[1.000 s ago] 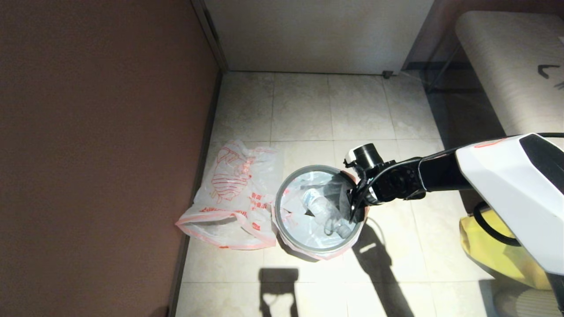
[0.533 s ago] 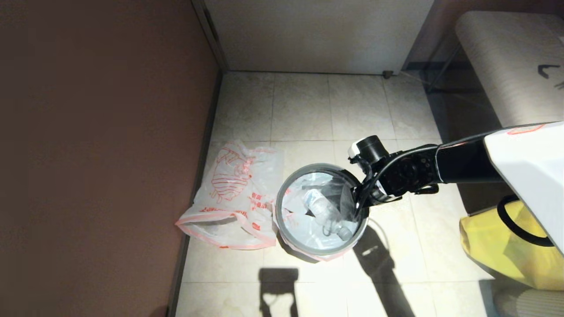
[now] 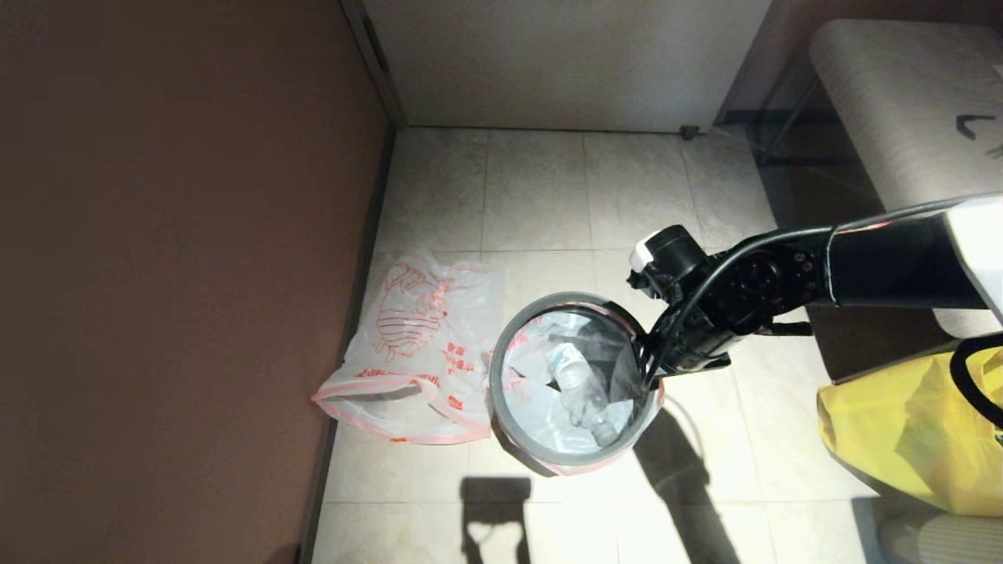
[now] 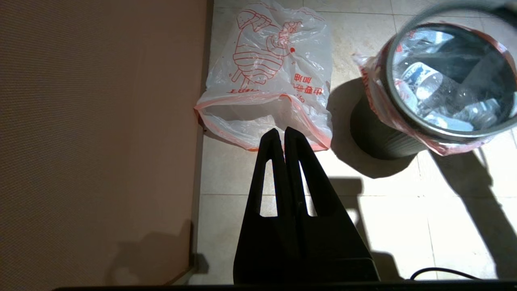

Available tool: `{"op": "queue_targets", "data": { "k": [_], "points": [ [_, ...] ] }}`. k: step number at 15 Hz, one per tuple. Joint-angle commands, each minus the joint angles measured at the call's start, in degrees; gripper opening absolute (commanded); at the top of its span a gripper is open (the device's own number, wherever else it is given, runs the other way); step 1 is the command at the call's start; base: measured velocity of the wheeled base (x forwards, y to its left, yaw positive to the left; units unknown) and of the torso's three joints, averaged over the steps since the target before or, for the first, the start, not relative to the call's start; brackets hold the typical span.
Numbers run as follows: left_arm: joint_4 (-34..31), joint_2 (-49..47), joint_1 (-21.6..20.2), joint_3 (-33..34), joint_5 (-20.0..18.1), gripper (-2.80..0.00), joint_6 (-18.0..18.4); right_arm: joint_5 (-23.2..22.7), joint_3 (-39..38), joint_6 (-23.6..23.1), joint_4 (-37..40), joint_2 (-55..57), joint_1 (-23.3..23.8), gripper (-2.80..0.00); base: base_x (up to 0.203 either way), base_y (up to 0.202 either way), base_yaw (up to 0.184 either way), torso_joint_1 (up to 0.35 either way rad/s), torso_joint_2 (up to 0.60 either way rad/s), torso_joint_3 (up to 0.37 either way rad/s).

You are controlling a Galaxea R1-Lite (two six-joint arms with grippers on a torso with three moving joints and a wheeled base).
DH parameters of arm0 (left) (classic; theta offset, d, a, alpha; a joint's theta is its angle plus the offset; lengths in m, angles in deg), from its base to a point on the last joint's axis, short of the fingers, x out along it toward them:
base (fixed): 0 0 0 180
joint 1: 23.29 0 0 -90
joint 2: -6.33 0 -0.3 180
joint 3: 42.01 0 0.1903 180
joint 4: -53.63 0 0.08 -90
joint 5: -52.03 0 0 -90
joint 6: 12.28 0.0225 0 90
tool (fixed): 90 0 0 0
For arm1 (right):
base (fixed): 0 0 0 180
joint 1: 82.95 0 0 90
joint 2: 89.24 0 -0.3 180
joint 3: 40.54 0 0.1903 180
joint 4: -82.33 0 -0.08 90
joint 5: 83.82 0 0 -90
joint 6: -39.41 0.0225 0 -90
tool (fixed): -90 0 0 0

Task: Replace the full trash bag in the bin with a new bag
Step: Place the trash can ring on the floor

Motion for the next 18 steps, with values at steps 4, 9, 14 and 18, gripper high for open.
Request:
{"op": "queue_targets", "data": {
  "k": [4,9,14,18],
  "points": [
    [0.0,0.0,0.0,0.1,0.0,-2.8,0.0,-3.6,0.2,1.5,0.4,-1.4,-1.9,-2.8,0.0,0.0,0.0,0.0,0.0,0.0],
    [0.0,0.0,-0.1,0.0,0.0,-2.8,0.0,2.0,-0.4,1.5,0.0,1.3,0.4,-2.8,0.0,0.0,0.0,0.0,0.0,0.0],
    [0.1,0.0,-0.1,0.0,0.0,-2.8,0.0,6.3,-0.4,1.4,-6.7,7.0,1.4,0.0,0.0,0.0,0.0,0.0,0.0,0.0],
    [0.0,0.0,0.0,0.0,0.0,-2.8,0.0,9.1,-0.2,1.3,-9.8,10.3,2.1,0.0,0.0,0.0,0.0,0.0,0.0,0.0]
  ]
}}
